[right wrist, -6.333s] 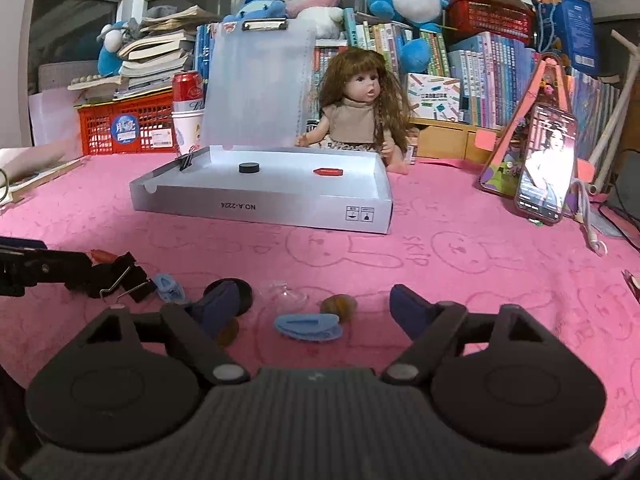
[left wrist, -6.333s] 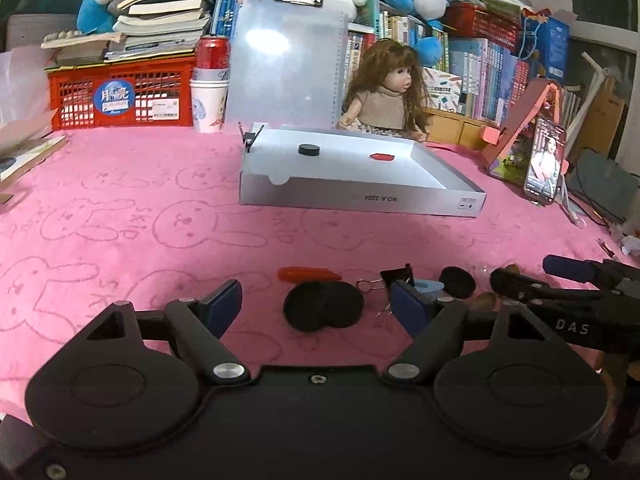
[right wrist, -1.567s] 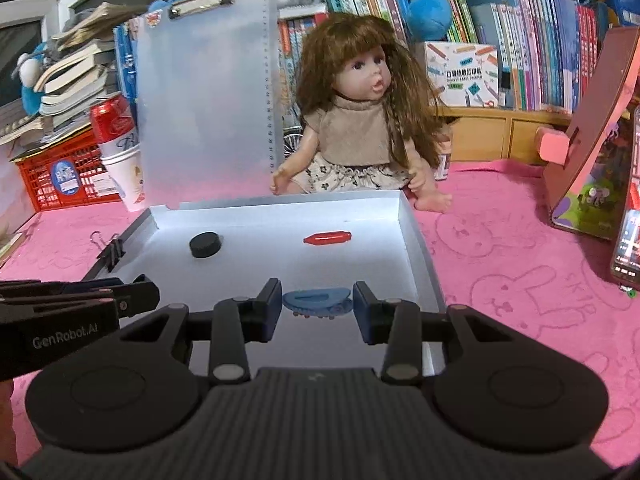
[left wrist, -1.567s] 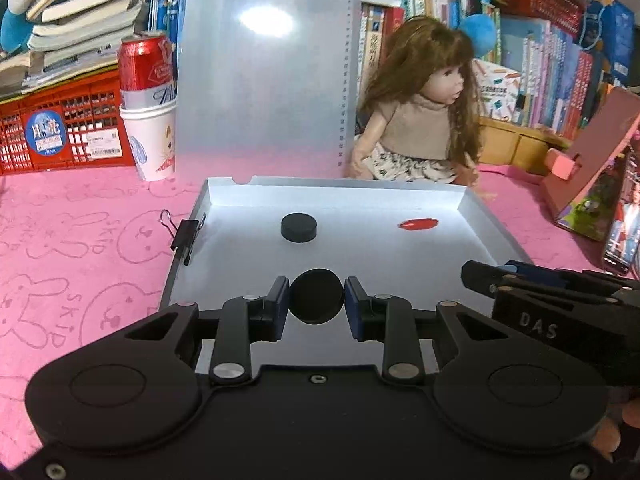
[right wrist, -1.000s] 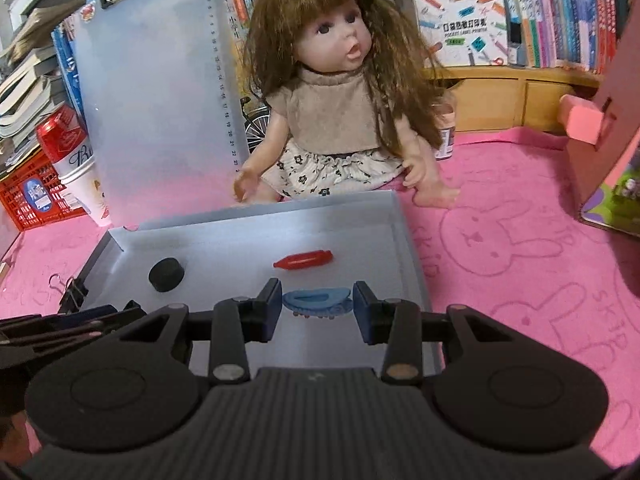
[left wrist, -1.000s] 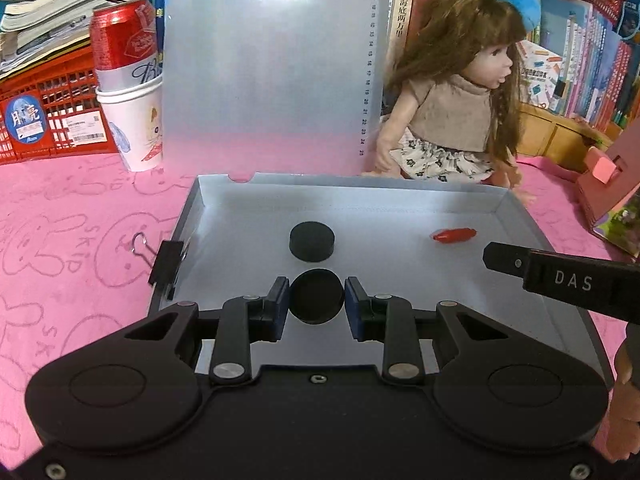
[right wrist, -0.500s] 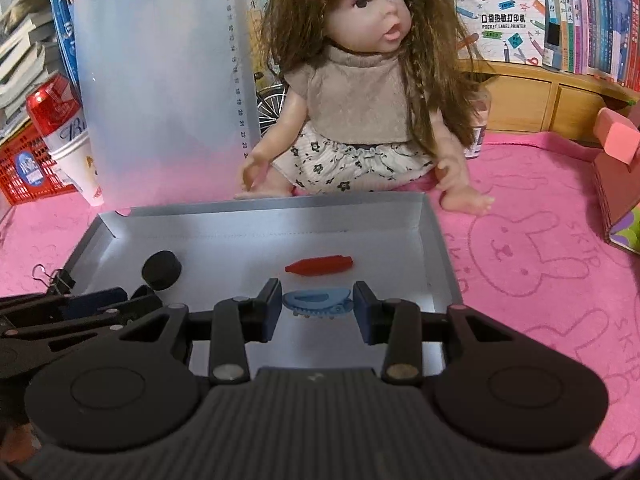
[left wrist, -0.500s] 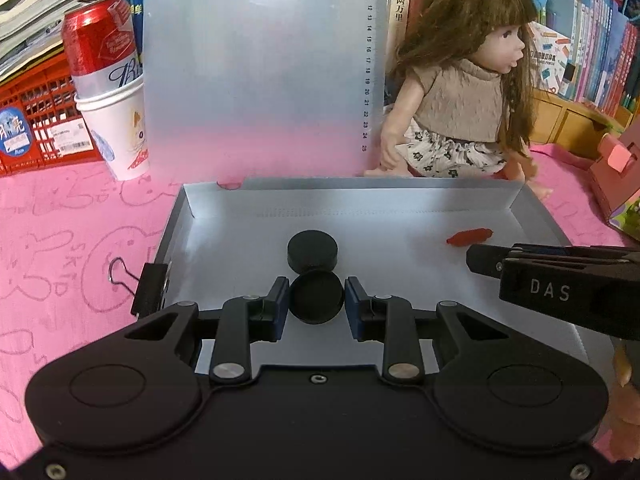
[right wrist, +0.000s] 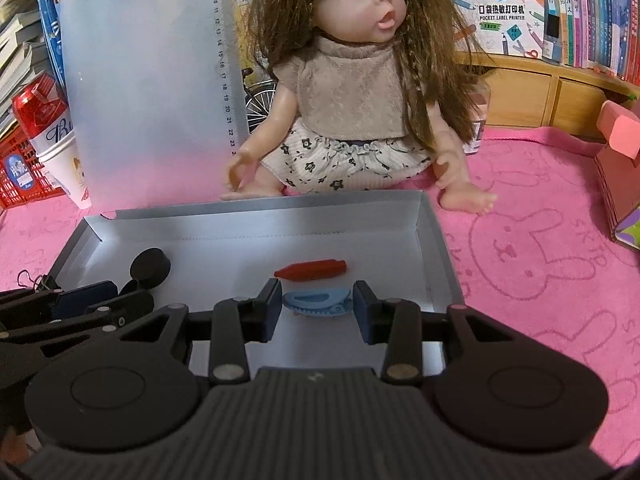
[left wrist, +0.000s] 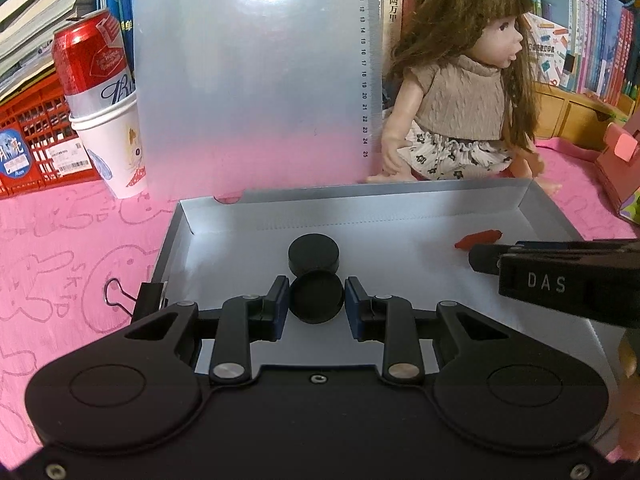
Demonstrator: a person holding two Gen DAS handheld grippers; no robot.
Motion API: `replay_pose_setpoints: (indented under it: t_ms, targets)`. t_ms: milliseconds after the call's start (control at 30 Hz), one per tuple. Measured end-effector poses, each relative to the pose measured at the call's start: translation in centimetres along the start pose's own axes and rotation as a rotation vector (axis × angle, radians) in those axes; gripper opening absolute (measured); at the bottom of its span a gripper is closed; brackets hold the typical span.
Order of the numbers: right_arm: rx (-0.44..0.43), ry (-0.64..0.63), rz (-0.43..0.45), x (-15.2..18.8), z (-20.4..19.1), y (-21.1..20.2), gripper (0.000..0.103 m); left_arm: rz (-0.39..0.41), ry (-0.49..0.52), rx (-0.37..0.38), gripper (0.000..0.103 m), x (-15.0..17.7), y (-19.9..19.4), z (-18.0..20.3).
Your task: Organize rigid objects
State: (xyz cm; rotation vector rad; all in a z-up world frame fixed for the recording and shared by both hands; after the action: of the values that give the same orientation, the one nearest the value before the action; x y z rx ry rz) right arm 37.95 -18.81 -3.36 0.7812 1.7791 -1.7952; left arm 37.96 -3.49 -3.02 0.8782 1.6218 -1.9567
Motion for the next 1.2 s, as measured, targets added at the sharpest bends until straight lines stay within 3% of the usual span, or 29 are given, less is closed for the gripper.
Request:
replay_pose_setpoints:
  t_ms: [433,500,633,733,1200]
  targets:
    - [0.012,-0.03,0.032,0.0,-0.7,0.3,0.047,0.009,0.042,-0.017,0.029,0.1,0.2,0.2]
    - [0.009,-0.019,0.034,0.0,-0.5,0.1,0.059,0.006,0.048,-0.02,0.03,0.1,0.1,0.3]
    - [0.008,-0.002,0.038,0.0,-0.2,-0.3,0.062,0.004,0.036,-0.024,0.031,0.0,-0.1,0.1]
    - [0.007,-0.002,0.056,-0.1,0.0,-1.1,0.066,0.013,0.033,-0.027,0.04,0.0,-0.6,-0.1]
    - [-0.023,-0.026,0.137,0.8,1.1,-6.4,0.076,0.099,0.05,-0.014,0.06,0.6,-6.1,0.5]
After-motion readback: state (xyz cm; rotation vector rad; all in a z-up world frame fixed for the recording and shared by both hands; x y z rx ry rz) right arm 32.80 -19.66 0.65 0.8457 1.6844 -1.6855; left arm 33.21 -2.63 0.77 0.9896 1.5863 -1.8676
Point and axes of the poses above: each gripper's, at about its wrist camera, not at the fingertips, and y roughly the way its jaws point, z to its right, x to its underside, the point moved 5 cm from there along y, roughly the way its jaws point, and after that the axes turned 11 degrees about x, right-handed, at the moved point
